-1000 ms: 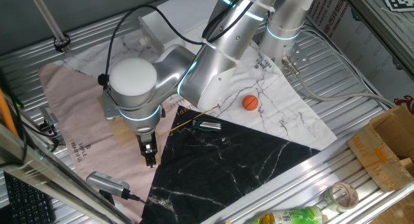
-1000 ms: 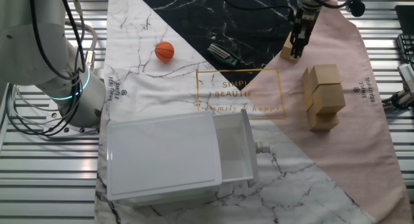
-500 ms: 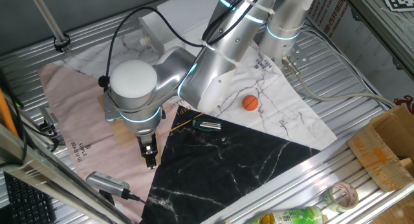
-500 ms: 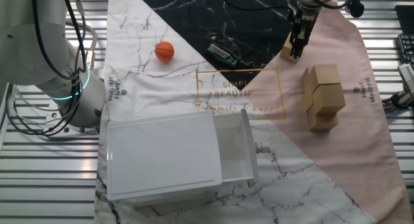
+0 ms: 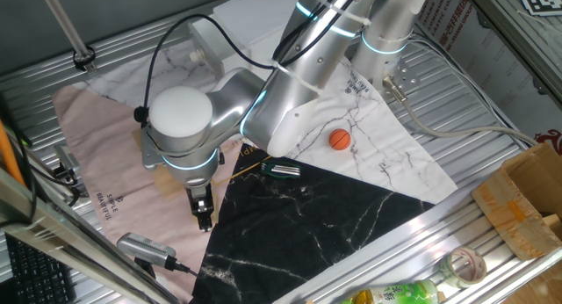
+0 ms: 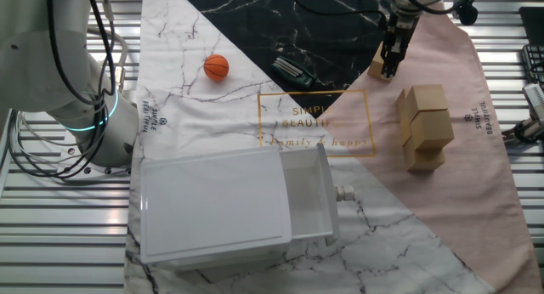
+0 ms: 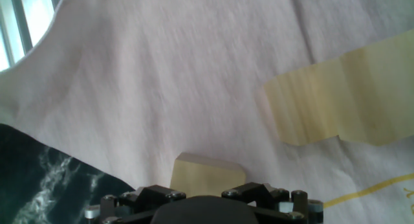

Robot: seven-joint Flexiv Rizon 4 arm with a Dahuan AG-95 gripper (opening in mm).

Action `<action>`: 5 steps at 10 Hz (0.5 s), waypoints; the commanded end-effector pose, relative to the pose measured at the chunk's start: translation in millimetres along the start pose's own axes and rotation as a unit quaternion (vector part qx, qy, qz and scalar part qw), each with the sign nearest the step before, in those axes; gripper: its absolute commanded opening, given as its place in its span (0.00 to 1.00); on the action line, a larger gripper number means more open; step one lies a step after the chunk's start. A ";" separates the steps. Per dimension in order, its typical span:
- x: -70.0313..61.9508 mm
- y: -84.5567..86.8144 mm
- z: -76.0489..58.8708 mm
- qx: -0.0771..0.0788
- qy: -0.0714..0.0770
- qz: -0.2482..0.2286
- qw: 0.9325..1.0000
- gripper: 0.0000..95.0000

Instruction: Stack the blocks into a pyramid shape

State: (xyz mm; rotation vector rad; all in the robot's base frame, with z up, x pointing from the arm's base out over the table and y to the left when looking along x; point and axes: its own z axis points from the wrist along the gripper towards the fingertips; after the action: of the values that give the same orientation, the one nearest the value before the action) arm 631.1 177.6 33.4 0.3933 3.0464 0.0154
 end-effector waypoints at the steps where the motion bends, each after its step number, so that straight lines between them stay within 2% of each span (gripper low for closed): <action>1: 0.3 -0.9 0.8 -0.001 0.000 0.000 1.000 0.80; 5: 0.2 -1.0 2.7 -0.001 -0.002 0.000 1.000 0.80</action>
State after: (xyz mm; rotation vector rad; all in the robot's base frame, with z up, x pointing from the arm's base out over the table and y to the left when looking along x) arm 631.1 177.0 30.4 0.3927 3.0440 0.0167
